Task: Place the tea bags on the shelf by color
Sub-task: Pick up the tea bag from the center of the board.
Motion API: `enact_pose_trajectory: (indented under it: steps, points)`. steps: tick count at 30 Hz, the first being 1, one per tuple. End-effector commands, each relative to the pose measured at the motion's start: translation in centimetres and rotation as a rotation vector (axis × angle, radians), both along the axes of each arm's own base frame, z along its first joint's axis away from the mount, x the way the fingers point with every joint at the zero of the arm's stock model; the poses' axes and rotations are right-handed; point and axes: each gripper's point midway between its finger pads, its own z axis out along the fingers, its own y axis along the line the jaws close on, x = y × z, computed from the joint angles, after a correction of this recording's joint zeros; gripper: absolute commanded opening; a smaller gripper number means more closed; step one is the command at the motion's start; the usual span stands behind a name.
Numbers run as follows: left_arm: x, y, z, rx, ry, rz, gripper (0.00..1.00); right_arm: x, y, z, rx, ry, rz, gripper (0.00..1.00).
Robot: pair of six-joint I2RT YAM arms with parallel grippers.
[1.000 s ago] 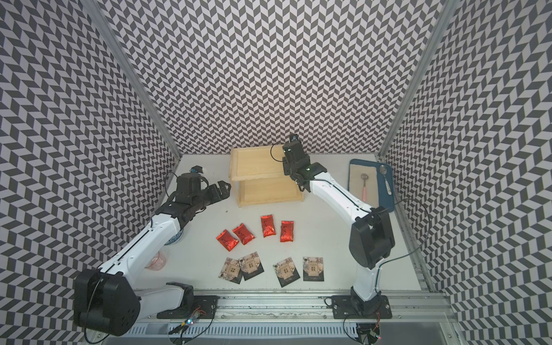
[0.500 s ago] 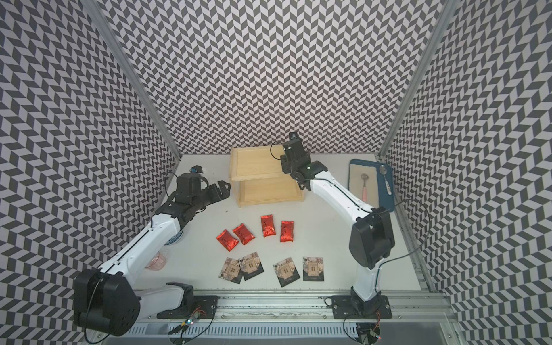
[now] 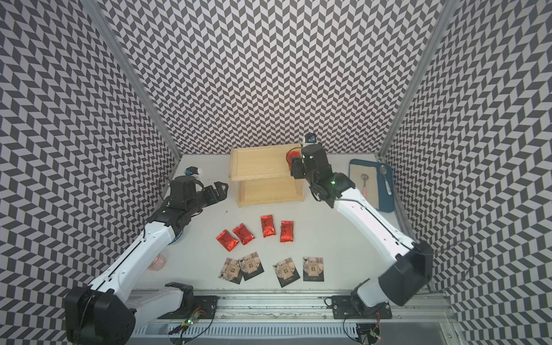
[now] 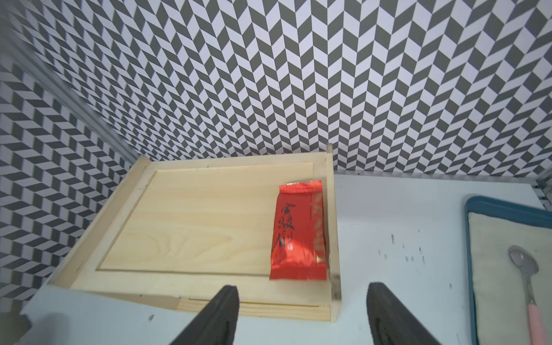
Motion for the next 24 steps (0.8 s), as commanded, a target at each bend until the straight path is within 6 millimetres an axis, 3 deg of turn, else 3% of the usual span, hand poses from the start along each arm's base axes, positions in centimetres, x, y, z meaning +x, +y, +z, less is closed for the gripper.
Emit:
enact_pose_trajectory:
  steps: [1, 7, 13, 18, 24]
  points:
    - [-0.7, 0.0, -0.4, 0.006, 0.016, -0.003, 0.98, -2.7, 0.8, -3.3, 0.082, 0.056, 0.024, 0.72]
    - [-0.8, 0.4, -0.8, 0.033, 0.032, 0.007, 0.98, -7.6, 2.7, -11.5, 0.121, 0.208, 0.091, 0.72]
    - [-0.9, 0.5, -1.5, 0.037, 0.039, 0.010, 0.98, -9.9, 5.0, -18.6, 0.097, 0.353, 0.137, 0.72]
    - [-0.7, 0.4, -2.3, 0.041, 0.057, 0.005, 0.98, -10.1, 5.3, -22.1, 0.056, 0.418, 0.130, 0.74]
    - [-0.9, 0.4, -2.9, 0.046, 0.066, 0.002, 0.97, -10.1, 5.1, -23.8, 0.038, 0.450, 0.105, 0.74]
